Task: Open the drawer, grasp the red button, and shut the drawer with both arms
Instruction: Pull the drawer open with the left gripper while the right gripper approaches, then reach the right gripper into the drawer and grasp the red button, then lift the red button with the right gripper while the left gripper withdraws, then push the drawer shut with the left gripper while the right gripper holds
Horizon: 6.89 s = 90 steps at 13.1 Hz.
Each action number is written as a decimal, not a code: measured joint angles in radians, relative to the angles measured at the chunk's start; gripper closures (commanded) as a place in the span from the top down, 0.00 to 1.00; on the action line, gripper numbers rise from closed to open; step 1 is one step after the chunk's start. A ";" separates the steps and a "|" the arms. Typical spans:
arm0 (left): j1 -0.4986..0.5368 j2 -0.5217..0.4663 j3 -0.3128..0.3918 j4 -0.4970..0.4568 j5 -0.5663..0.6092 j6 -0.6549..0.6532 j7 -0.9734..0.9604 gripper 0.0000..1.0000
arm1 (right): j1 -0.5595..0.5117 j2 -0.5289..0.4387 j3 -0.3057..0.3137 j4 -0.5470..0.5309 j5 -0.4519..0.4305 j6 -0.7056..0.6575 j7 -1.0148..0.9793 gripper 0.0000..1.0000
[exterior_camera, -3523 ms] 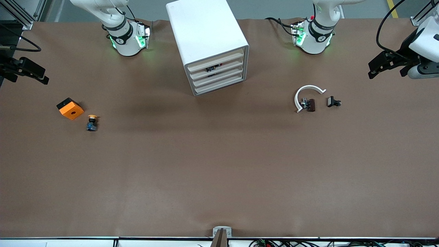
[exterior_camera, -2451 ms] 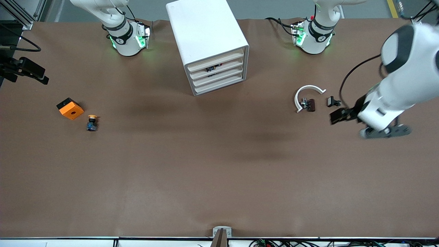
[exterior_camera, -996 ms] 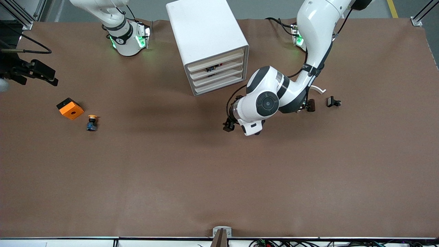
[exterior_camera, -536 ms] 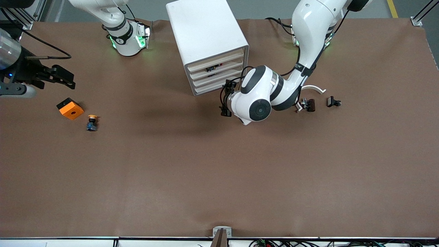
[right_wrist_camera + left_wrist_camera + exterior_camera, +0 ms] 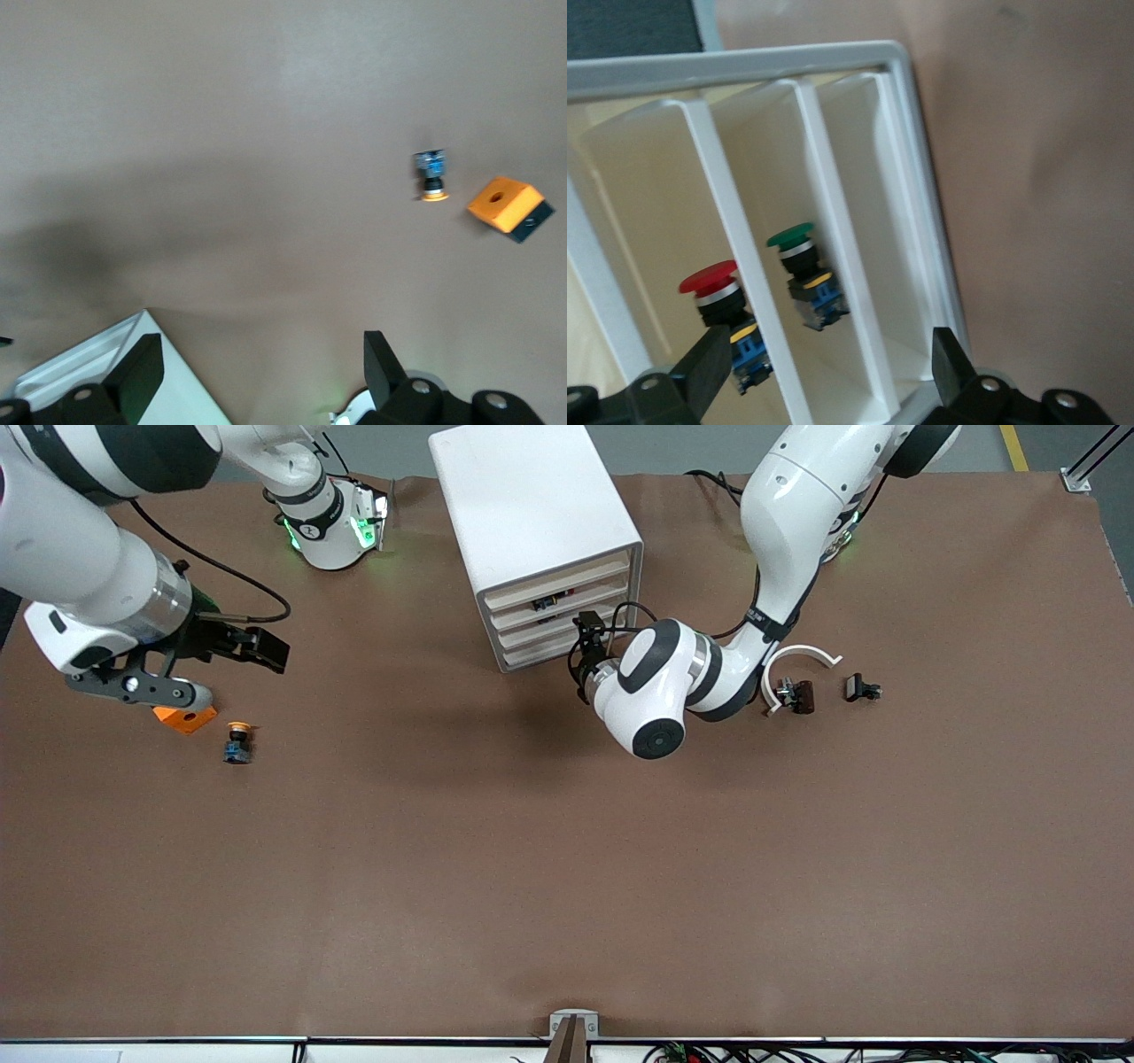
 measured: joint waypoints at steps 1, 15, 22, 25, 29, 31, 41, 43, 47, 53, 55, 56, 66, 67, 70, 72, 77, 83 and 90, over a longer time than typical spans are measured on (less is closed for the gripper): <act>0.000 0.005 0.000 0.000 -0.020 -0.013 -0.005 0.90 | -0.005 0.011 -0.006 0.000 0.022 0.010 0.000 1.00; -0.016 0.069 -0.001 0.001 -0.129 -0.080 -0.067 0.53 | -0.015 0.060 -0.009 -0.001 0.081 0.072 0.000 1.00; -0.038 0.096 -0.001 0.015 -0.181 -0.104 -0.071 0.44 | -0.015 0.065 -0.008 -0.001 0.088 0.073 0.000 1.00; -0.048 0.100 -0.001 0.015 -0.181 -0.108 -0.072 0.25 | -0.014 0.069 -0.008 -0.001 0.088 0.075 0.000 1.00; -0.046 0.104 0.002 0.019 -0.185 -0.120 -0.086 0.11 | -0.010 0.076 -0.007 -0.001 0.088 0.076 0.000 1.00; -0.043 0.104 0.007 0.026 -0.185 -0.120 -0.112 0.10 | -0.010 0.079 -0.006 -0.001 0.088 0.081 0.000 1.00; -0.018 0.104 0.101 0.099 -0.185 -0.117 -0.111 0.11 | 0.140 0.107 0.004 0.002 0.106 0.209 0.415 1.00; -0.018 0.104 0.108 0.112 -0.185 -0.099 -0.110 0.12 | 0.193 0.124 0.005 0.002 0.106 0.257 0.600 1.00; -0.012 0.104 0.130 0.131 -0.185 -0.070 -0.094 0.12 | 0.300 0.173 0.006 0.003 0.106 0.354 0.931 1.00; 0.005 0.103 0.130 0.133 -0.191 -0.053 -0.093 0.17 | 0.401 0.206 0.006 0.006 0.106 0.418 1.089 1.00; 0.027 0.103 0.131 0.135 -0.202 -0.033 -0.088 0.20 | 0.422 0.210 0.006 0.001 0.106 0.419 1.116 1.00; 0.038 0.103 0.132 0.140 -0.210 -0.014 -0.084 0.36 | 0.430 0.213 0.005 -0.011 0.106 0.426 1.118 1.00; 0.054 0.078 0.163 0.235 -0.224 0.019 -0.082 1.00 | 0.516 0.229 0.005 -0.138 0.098 0.562 1.164 1.00; 0.059 0.066 0.174 0.244 -0.207 0.011 -0.081 1.00 | 0.523 0.229 0.005 -0.154 0.093 0.577 1.164 1.00; 0.071 0.032 0.201 0.297 -0.090 -0.025 -0.070 1.00 | 0.539 0.229 0.005 -0.193 0.091 0.619 1.163 1.00; 0.088 -0.005 0.208 0.318 -0.008 -0.032 0.017 1.00 | 0.567 0.229 0.005 -0.200 0.091 0.633 1.164 1.00; 0.172 -0.157 0.214 0.333 0.226 -0.109 0.371 1.00 | 0.601 0.229 0.005 -0.206 0.091 0.646 1.170 1.00; 0.193 -0.298 0.214 0.328 0.551 -0.188 1.044 1.00 | 0.601 0.277 0.000 -0.203 0.087 0.686 1.169 1.00; 0.223 -0.407 0.216 0.281 0.726 -0.195 1.695 1.00 | 0.605 0.315 -0.002 -0.185 0.086 0.687 1.168 1.00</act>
